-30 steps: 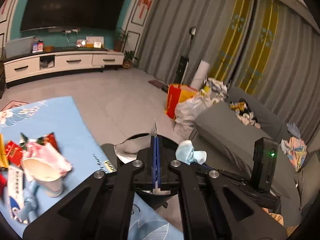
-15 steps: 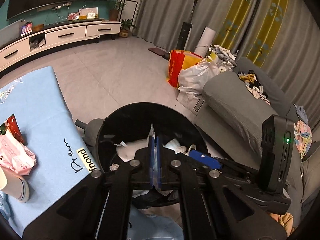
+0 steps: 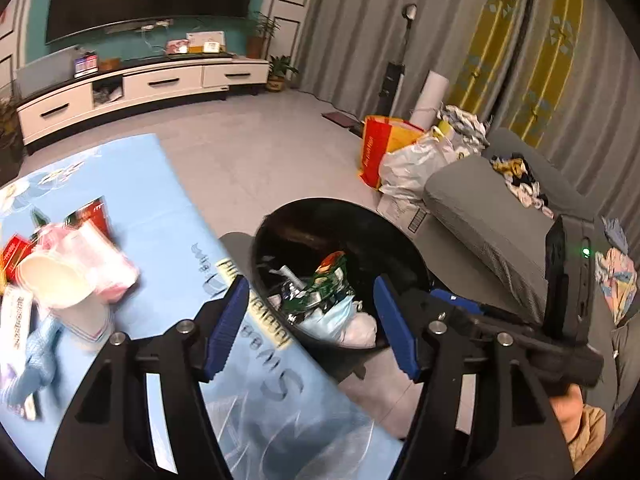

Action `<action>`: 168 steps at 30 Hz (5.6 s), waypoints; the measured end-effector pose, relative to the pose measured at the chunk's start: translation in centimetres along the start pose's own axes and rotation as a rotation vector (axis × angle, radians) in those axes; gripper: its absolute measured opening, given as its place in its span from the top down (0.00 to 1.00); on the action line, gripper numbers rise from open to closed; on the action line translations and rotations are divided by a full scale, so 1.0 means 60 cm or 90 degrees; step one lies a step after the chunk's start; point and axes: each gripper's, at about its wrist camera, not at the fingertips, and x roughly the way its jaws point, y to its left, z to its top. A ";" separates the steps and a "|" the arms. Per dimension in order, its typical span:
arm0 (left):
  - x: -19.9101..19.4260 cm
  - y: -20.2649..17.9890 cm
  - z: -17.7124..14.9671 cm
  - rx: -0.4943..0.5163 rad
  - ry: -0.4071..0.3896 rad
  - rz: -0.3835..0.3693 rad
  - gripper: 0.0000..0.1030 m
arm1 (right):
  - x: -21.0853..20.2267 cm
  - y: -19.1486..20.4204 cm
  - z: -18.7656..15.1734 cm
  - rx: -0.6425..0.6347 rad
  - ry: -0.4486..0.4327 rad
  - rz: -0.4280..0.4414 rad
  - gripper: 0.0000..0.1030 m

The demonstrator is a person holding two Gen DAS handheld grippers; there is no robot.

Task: Collect trash
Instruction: 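Carry the snack bag and mask over the bin and open both tools, then move both open tools back over the table toward the remaining trash, then grasp the white toothpaste box with the left tool while the right tool grasps the blue knotted cloth, then carry the box and cloth over the black bin and open both tools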

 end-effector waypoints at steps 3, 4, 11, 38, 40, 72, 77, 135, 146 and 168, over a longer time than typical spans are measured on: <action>-0.064 0.027 -0.027 -0.023 -0.029 0.012 0.33 | -0.004 0.020 -0.012 -0.019 0.015 0.001 0.38; -0.078 0.032 -0.033 -0.027 -0.035 0.017 0.31 | -0.004 0.028 -0.016 -0.023 0.020 0.004 0.38; -0.220 0.125 -0.105 -0.098 -0.089 0.115 0.28 | -0.008 0.106 -0.048 -0.086 0.052 0.036 0.38; -0.228 0.366 -0.210 -0.254 -0.036 0.217 0.36 | 0.125 0.383 -0.157 -0.283 0.189 0.171 0.38; -0.210 0.375 -0.202 -0.252 -0.029 0.205 0.38 | 0.150 0.395 -0.157 -0.279 0.194 0.169 0.38; -0.161 0.409 -0.184 -0.252 -0.036 0.118 0.73 | 0.260 0.451 -0.146 -0.200 0.201 0.187 0.75; -0.220 0.379 -0.199 -0.243 -0.065 0.153 0.73 | 0.204 0.458 -0.168 -0.253 0.205 0.217 0.75; 0.097 -0.031 0.049 0.065 0.017 0.037 0.73 | 0.017 0.005 0.021 -0.051 -0.040 0.028 0.75; 0.167 -0.024 0.050 0.075 0.056 0.048 0.72 | 0.068 -0.014 0.033 -0.036 -0.010 0.004 0.74; 0.145 -0.020 0.041 0.062 0.044 0.065 0.36 | 0.041 -0.029 0.033 -0.006 -0.024 -0.016 0.37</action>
